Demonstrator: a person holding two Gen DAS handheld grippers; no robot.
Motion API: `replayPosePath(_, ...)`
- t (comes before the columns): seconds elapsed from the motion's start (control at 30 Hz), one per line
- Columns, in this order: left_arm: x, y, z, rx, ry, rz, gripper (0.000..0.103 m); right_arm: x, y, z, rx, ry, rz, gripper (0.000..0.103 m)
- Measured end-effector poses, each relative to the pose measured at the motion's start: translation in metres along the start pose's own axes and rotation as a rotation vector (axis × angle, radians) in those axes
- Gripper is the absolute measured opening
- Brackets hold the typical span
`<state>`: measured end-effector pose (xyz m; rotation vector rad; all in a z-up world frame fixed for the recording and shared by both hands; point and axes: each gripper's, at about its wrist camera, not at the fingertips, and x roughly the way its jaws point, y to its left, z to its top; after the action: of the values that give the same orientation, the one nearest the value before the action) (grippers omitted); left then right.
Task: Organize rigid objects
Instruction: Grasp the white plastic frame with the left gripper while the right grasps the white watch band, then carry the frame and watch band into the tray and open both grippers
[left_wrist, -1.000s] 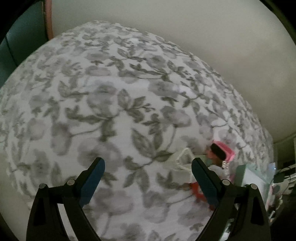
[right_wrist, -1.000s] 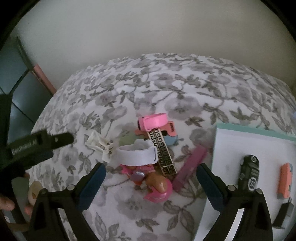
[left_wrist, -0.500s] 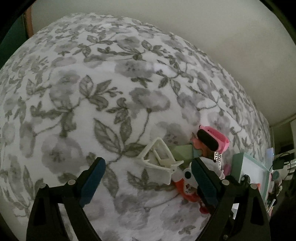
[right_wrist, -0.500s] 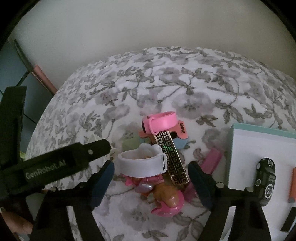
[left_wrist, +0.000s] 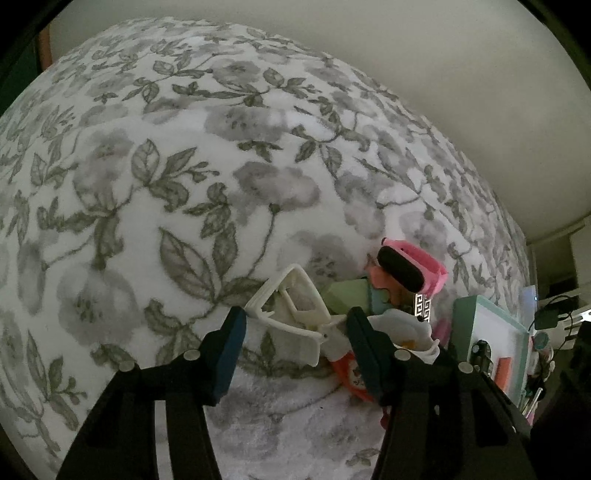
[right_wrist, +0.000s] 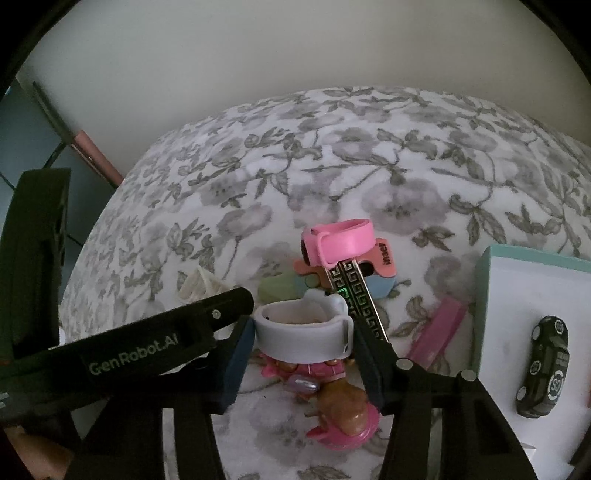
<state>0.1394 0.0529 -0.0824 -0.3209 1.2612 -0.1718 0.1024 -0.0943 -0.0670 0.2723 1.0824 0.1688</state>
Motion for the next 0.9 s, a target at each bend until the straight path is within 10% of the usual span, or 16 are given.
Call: replayPosePath(0.9, -0.089, -0.021, 0.011, 0.007, -0.204, -0.049, 0.058, -0.078, -0.015, 0.021, 0.103, -0.189, 0.073, 0.056)
